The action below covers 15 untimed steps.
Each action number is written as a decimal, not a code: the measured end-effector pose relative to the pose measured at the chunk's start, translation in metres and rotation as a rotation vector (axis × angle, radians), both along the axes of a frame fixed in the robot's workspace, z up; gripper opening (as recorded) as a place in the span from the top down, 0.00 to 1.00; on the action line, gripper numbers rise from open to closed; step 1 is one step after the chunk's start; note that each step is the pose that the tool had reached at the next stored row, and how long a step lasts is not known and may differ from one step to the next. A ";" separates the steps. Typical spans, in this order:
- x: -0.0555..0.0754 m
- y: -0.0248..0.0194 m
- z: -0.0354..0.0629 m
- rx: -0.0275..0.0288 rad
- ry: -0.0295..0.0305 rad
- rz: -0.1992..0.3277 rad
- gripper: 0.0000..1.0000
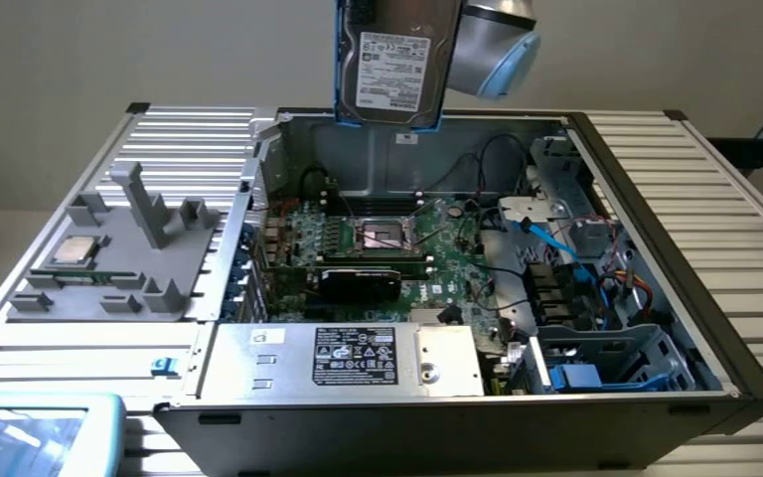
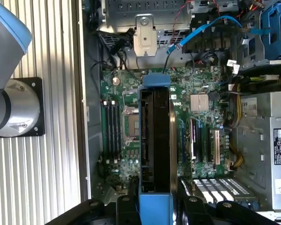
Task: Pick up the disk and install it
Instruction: 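Pick up the disk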
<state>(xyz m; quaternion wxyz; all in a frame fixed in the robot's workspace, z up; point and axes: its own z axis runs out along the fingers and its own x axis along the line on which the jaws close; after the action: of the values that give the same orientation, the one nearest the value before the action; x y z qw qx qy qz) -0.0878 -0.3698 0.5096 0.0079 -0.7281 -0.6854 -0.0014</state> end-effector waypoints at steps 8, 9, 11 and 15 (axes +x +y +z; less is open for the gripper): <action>0.019 -0.0206 0.0043 0.0000 0.0000 0.000 0.63; 0.021 -0.0232 0.0047 0.0001 0.0000 0.000 0.63; 0.024 -0.0262 0.0048 0.0001 -0.0001 0.000 0.63; 0.024 -0.0262 0.0049 0.0000 0.0000 0.000 0.63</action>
<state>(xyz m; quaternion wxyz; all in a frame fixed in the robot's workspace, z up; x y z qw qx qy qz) -0.0640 -0.3960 0.5145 0.0079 -0.7282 -0.6854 -0.0014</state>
